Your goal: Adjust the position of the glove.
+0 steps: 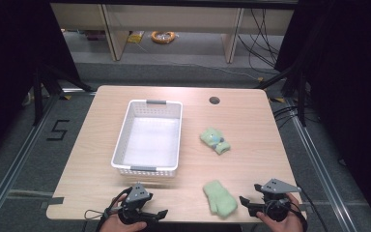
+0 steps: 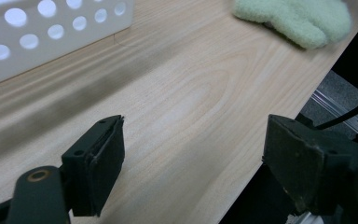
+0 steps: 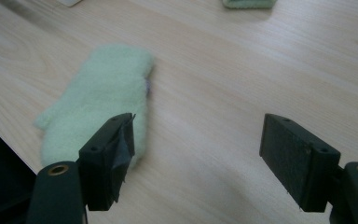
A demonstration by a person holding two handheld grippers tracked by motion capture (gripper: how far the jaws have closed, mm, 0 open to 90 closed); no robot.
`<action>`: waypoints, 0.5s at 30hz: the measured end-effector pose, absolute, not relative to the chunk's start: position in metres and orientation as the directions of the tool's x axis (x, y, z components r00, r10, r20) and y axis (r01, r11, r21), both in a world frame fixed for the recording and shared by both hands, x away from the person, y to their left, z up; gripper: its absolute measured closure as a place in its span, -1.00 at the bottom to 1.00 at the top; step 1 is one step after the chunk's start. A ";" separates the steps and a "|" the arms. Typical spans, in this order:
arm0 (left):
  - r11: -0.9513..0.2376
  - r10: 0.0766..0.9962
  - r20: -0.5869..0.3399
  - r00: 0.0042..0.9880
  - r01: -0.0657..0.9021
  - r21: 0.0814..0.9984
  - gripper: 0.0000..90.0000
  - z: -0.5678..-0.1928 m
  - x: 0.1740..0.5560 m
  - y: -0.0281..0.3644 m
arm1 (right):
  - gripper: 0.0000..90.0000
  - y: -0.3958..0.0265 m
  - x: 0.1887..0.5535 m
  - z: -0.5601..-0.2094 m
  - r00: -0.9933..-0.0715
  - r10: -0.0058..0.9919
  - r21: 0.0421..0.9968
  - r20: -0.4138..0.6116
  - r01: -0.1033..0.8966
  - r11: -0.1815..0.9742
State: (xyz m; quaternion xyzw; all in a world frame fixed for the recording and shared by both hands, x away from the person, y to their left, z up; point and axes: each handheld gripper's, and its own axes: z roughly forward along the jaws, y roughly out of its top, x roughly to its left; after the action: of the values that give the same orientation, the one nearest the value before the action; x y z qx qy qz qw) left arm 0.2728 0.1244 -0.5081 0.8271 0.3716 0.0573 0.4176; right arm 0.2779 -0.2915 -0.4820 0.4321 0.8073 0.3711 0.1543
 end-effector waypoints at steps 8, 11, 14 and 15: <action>-0.375 0.663 -0.223 0.715 0.574 0.728 -0.55 -0.508 0.274 0.124 | -0.32 -0.289 0.276 -0.481 -0.585 0.809 0.731 0.054 0.575 0.366; -0.340 0.684 -0.239 0.689 0.591 0.732 -0.56 -0.510 0.275 0.121 | -0.28 -0.288 0.275 -0.480 -0.602 0.796 0.728 0.054 0.569 0.382; -0.323 0.666 -0.266 0.697 0.591 0.739 -0.56 -0.508 0.276 0.119 | -0.25 -0.286 0.275 -0.479 -0.605 0.795 0.722 0.050 0.572 0.390; -0.340 0.660 -0.262 0.705 0.590 0.732 -0.56 -0.507 0.277 0.119 | -0.25 -0.285 0.274 -0.478 -0.599 0.799 0.718 0.053 0.579 0.387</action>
State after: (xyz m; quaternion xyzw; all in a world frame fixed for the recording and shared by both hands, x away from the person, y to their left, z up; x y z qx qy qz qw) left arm 0.2769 0.1186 -0.5070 0.8176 0.3822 0.0404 0.4288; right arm 0.2738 -0.2855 -0.4781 0.4210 0.8185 0.3598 0.1527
